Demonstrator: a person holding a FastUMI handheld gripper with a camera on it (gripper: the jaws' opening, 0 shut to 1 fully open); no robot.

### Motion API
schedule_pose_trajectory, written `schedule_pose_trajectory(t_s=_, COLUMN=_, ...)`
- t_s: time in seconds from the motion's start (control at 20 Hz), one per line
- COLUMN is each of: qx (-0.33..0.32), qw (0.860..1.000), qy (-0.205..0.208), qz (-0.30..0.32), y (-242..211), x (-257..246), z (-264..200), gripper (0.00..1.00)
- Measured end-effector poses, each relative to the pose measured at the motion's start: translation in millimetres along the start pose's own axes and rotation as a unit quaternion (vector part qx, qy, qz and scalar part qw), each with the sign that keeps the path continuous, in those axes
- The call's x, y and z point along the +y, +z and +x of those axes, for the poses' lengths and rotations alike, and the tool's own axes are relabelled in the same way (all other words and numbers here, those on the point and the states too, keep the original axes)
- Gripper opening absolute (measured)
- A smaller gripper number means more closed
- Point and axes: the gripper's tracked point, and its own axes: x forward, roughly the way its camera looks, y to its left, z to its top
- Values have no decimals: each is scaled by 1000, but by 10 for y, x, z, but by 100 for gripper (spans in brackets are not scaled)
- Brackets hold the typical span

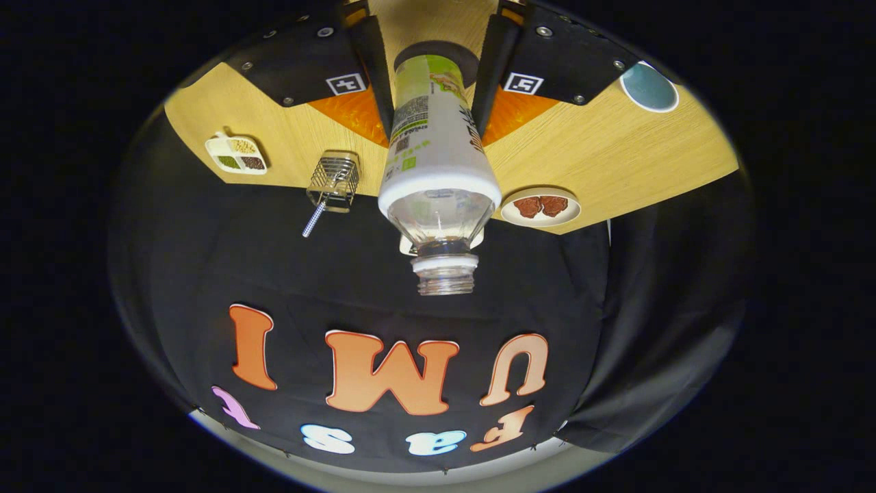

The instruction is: Take the bottle from table, then pour the juice into the cup, finally place the bottle on the coaster

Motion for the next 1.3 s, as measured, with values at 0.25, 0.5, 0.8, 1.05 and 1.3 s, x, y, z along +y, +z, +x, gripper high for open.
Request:
schedule_pose_trajectory(t_s=0.25, qx=20, qw=1000, qy=4, qz=23, y=-217, x=-3, z=75, gripper=58)
schedule_pose_trajectory(t_s=0.5, qx=23, qw=999, qy=13, qz=35, y=-232, x=13, z=79, gripper=62)
schedule_pose_trajectory(t_s=0.8, qx=14, qw=997, qy=17, qz=75, y=-15, x=-116, z=-87, gripper=81)
schedule_pose_trajectory(t_s=1.05, qx=-43, qw=996, qy=29, qz=69, y=619, x=-241, z=-560, gripper=93)
schedule_pose_trajectory(t_s=1.3, qx=-145, qw=989, qy=11, qz=15, y=1505, x=-429, z=-1311, gripper=96)
